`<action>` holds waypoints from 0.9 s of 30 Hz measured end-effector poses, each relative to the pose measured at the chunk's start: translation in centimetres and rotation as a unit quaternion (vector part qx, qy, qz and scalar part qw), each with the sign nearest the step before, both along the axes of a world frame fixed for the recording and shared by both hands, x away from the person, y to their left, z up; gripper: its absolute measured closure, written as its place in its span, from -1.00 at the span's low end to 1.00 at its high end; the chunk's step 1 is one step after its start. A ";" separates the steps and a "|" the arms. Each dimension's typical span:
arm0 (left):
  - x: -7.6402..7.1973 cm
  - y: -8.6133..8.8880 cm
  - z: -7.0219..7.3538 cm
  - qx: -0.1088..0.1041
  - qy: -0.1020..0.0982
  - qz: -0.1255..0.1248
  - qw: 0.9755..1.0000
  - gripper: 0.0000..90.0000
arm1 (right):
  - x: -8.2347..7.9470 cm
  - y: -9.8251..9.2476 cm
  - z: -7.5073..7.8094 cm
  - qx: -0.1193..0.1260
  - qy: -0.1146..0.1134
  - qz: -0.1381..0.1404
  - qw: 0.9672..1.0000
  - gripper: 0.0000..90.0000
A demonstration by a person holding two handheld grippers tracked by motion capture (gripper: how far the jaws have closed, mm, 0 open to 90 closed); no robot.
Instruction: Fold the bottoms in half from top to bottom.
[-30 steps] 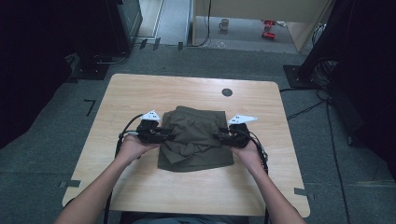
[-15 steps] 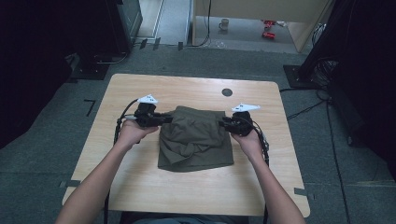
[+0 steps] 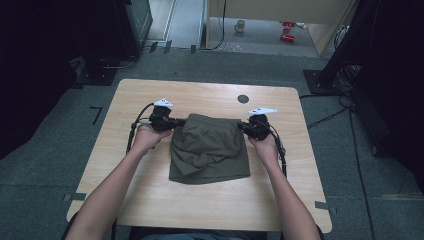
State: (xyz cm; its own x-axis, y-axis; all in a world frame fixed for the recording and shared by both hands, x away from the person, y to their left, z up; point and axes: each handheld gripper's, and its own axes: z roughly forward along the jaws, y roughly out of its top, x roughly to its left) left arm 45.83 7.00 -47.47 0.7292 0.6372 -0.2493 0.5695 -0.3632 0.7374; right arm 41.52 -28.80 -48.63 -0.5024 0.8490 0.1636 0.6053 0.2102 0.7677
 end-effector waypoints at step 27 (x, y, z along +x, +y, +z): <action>-0.1 -1.5 -3.4 0.037 -0.001 -0.004 0.999 1.00 | -0.3 1.7 -2.8 -0.056 0.004 0.000 0.998 1.00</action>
